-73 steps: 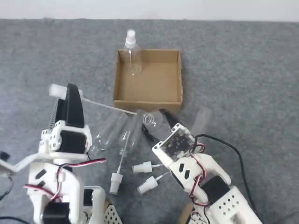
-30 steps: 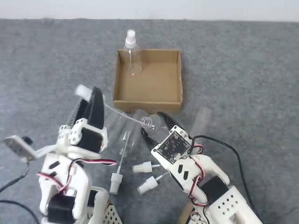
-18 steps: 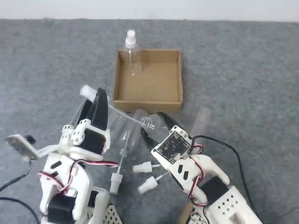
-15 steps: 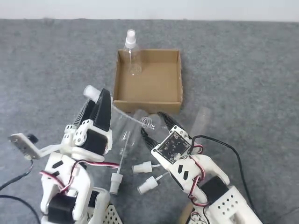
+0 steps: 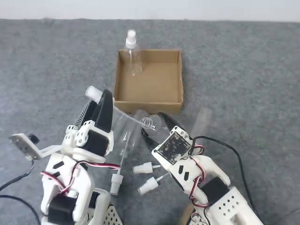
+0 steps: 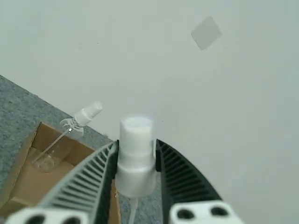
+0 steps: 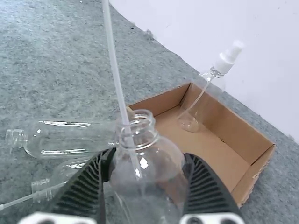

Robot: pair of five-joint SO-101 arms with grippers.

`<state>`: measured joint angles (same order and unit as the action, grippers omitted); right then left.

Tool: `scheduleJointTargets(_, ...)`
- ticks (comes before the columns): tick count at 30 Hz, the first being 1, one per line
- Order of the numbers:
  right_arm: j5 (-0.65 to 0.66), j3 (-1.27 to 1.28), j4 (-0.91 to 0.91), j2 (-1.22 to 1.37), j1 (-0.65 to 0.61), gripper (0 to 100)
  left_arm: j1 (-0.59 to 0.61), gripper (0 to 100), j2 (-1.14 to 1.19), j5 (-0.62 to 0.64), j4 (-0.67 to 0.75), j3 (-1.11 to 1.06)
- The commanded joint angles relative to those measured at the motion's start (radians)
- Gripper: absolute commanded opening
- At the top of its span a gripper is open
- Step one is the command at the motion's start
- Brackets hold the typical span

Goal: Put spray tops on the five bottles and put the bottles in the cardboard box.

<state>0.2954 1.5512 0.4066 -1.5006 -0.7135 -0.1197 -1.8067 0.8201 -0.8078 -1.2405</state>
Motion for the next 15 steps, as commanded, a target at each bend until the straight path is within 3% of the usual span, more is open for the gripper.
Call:
scheduleJointTargets(1,0.017,-0.014,-0.025,-0.022,-0.007,3.7,-0.005,1,-0.015,-0.005,0.015,-0.012)
scheduleJointTargets(7,0.015,-0.014,-0.025,-0.022,-0.005,3.7,-0.009,1,-0.014,-0.006,0.018,-0.012)
scheduleJointTargets(15,0.015,-0.014,-0.025,-0.022,-0.005,3.7,-0.1,1,-0.014,-0.034,0.018,-0.045)
